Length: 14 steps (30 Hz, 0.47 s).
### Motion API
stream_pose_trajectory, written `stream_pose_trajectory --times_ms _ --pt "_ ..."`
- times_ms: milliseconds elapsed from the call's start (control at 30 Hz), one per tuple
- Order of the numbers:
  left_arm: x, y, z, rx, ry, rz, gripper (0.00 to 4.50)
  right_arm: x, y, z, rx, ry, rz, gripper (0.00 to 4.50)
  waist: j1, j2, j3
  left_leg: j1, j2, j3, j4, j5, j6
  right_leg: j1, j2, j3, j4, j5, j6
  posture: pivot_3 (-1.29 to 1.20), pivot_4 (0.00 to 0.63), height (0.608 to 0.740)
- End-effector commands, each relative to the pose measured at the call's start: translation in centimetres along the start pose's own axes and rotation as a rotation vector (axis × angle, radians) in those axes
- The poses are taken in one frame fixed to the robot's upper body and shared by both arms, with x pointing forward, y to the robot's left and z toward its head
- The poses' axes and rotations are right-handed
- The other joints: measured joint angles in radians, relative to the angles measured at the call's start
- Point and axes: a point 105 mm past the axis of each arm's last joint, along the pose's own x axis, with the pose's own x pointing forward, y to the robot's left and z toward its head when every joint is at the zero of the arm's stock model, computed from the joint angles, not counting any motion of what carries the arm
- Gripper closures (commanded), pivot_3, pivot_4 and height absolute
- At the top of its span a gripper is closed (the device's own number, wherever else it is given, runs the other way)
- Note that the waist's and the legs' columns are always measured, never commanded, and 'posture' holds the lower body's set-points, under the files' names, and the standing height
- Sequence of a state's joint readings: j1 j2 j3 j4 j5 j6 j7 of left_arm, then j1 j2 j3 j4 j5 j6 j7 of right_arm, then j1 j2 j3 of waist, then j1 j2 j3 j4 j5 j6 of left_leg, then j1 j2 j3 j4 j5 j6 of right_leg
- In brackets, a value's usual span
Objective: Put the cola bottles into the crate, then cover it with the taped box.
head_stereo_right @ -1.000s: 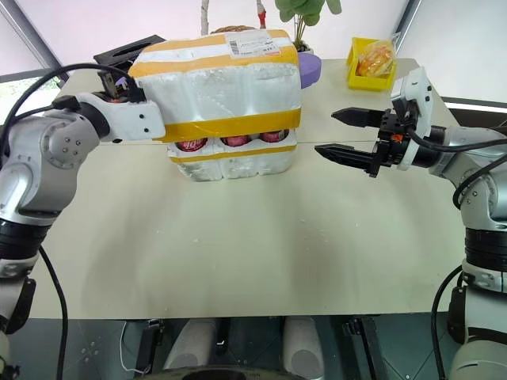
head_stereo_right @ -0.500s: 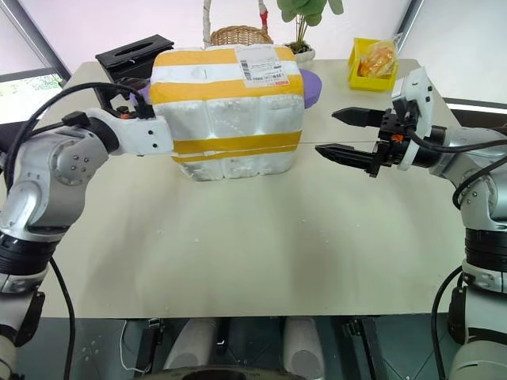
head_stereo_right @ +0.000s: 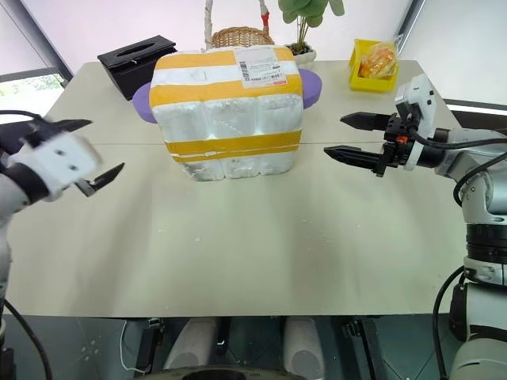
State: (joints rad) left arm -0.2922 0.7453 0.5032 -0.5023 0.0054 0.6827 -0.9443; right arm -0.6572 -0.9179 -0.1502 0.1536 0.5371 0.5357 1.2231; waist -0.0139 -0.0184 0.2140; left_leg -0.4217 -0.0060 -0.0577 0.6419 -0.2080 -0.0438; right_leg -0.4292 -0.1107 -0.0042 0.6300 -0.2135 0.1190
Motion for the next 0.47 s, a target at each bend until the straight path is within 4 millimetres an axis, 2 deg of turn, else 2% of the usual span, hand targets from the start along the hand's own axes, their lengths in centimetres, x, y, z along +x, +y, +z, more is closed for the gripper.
stream_pose_trajectory --times_ms 33,133,200,333,467 --pt "-2.2 1.1 1.5 -0.344 -0.122 -0.104 0.03 -1.1 -0.6 1.0 -0.063 0.010 -0.015 0.00 -0.004 0.000 0.000 0.000 0.000 0.000 0.001 0.000 0.000 0.000 0.000 0.000 0.000 0.000 0.000 0.00 0.150 0.740" --pt "-4.1 1.0 2.6 -0.496 -0.217 -0.278 0.03 -1.5 -1.1 0.0 -0.060 0.047 -0.014 0.00 -0.012 0.000 0.000 0.001 0.000 0.000 0.002 -0.001 0.002 0.001 0.000 0.000 0.000 0.000 0.000 0.00 0.150 0.740" --pt "-4.9 0.7 2.7 -0.564 -0.222 -0.364 0.03 -1.5 -1.3 -0.5 -0.055 0.055 -0.016 0.00 -0.017 0.000 0.000 0.001 0.001 0.000 0.002 -0.001 0.002 0.001 0.001 0.000 0.000 0.000 0.000 0.00 0.150 0.740" --pt "-5.7 -0.4 2.4 -0.586 -0.167 -0.489 0.03 -1.3 -1.4 -0.7 -0.042 0.048 -0.009 0.00 -0.030 0.000 0.000 0.002 0.001 0.000 0.002 -0.001 0.002 0.002 0.001 0.000 0.001 -0.001 -0.001 0.00 0.150 0.740" --pt "-5.3 -0.6 2.1 -0.553 -0.141 -0.503 0.03 -0.9 -1.1 -0.8 -0.040 0.043 0.012 0.00 -0.030 0.000 0.000 0.002 0.002 0.000 0.002 -0.001 0.001 0.002 0.002 0.000 0.001 -0.002 -0.004 0.00 0.150 0.740"
